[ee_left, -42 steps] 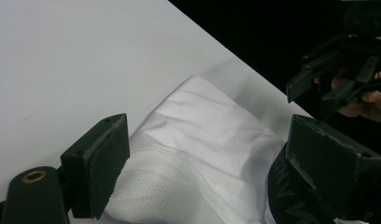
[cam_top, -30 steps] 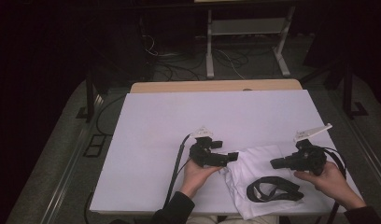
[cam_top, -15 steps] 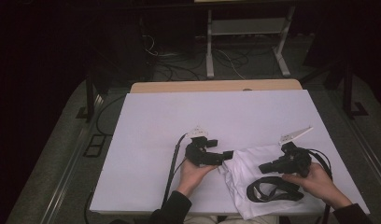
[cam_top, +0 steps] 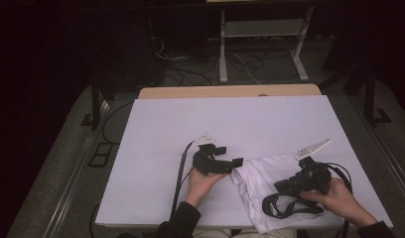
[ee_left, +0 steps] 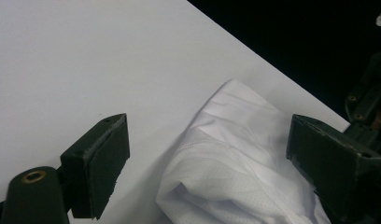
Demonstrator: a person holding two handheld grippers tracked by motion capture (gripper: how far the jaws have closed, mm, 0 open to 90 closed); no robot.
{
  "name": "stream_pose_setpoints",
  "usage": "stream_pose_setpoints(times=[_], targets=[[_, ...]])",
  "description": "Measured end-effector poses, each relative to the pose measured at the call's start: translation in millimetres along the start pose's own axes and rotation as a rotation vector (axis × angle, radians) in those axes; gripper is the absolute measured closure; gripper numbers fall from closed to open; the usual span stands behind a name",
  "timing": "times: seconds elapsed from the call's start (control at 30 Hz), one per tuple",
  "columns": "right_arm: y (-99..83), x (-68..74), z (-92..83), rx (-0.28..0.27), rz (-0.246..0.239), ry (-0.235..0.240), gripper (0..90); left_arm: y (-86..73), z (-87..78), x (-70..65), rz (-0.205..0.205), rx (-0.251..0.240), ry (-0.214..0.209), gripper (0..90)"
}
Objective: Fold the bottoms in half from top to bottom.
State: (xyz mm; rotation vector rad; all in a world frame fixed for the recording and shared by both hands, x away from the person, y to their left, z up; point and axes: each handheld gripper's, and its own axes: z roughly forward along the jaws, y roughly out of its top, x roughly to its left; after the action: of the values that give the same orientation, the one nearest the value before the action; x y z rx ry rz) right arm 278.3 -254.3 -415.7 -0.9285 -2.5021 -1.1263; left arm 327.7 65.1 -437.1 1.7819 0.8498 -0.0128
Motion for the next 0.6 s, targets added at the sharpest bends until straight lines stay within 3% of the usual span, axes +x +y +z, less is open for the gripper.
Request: stream_pose_setpoints(times=[0.33, 0.6], targets=[[-19.1, 7.2, -7.0, -0.023, 0.021, 0.091, 88.3, -0.5, 2.0, 0.1, -0.009, -0.001, -0.002, 12.4], [-34.1, 13.7, 0.4, 0.042, 0.010, 0.136, 88.3, -0.4, 1.9, 0.5, -0.012, 0.002, -0.002, 12.4]])
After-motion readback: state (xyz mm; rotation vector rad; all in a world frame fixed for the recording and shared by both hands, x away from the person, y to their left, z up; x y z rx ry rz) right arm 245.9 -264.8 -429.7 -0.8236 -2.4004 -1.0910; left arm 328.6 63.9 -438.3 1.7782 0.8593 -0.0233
